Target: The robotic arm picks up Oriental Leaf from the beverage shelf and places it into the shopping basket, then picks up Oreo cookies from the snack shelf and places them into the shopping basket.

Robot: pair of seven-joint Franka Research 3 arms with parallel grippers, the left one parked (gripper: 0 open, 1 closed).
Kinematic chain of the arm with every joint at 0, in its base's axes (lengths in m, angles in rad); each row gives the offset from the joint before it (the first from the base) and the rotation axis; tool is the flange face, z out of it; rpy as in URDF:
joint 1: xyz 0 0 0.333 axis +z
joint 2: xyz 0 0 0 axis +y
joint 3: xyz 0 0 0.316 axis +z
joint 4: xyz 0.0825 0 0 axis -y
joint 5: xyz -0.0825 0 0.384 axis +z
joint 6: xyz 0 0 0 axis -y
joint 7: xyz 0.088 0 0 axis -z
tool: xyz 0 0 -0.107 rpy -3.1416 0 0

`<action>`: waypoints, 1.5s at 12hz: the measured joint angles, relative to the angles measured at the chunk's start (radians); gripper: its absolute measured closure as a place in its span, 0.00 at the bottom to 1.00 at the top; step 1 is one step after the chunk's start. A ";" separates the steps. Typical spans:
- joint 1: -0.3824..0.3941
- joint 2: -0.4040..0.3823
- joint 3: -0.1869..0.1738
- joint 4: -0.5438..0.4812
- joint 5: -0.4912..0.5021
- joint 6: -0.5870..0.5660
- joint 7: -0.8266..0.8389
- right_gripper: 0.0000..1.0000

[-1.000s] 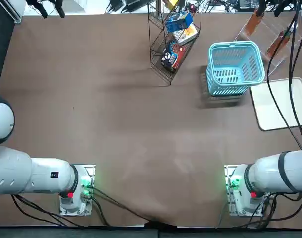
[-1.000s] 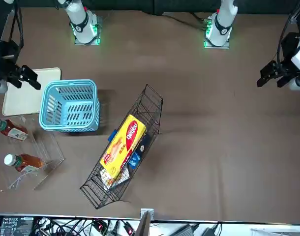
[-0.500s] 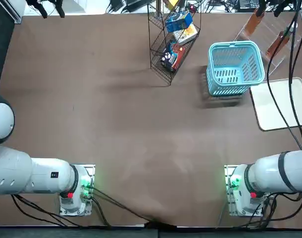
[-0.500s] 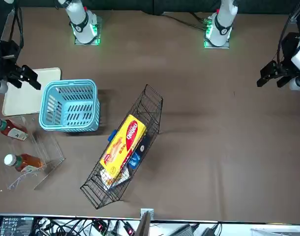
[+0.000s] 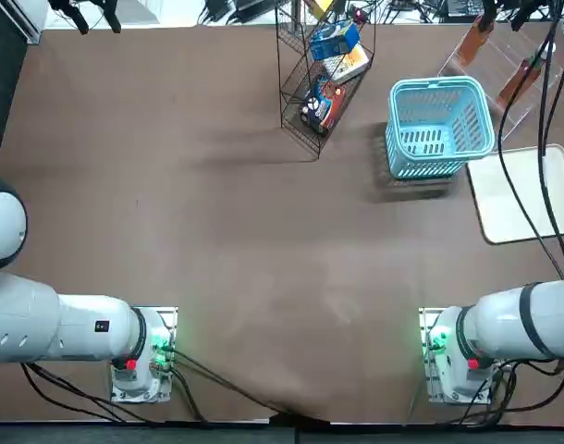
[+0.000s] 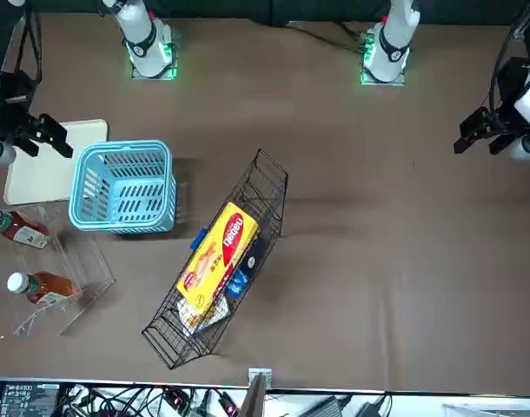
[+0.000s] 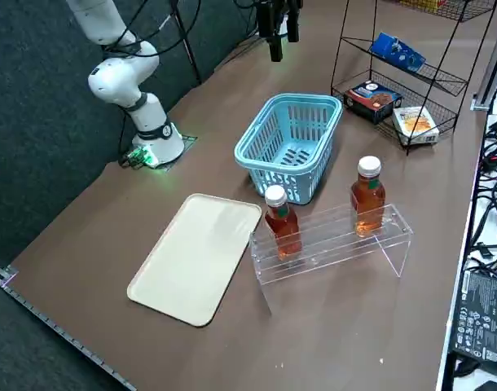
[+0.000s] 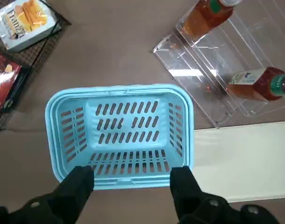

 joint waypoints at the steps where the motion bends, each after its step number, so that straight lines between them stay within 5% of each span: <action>1: 0.000 0.000 0.000 0.000 0.000 -0.002 -0.027 0.00; 7: -0.043 0.001 -0.016 0.000 -0.002 -0.001 -0.233 0.00; 18: -0.352 0.097 -0.027 0.000 -0.023 0.137 -1.004 0.00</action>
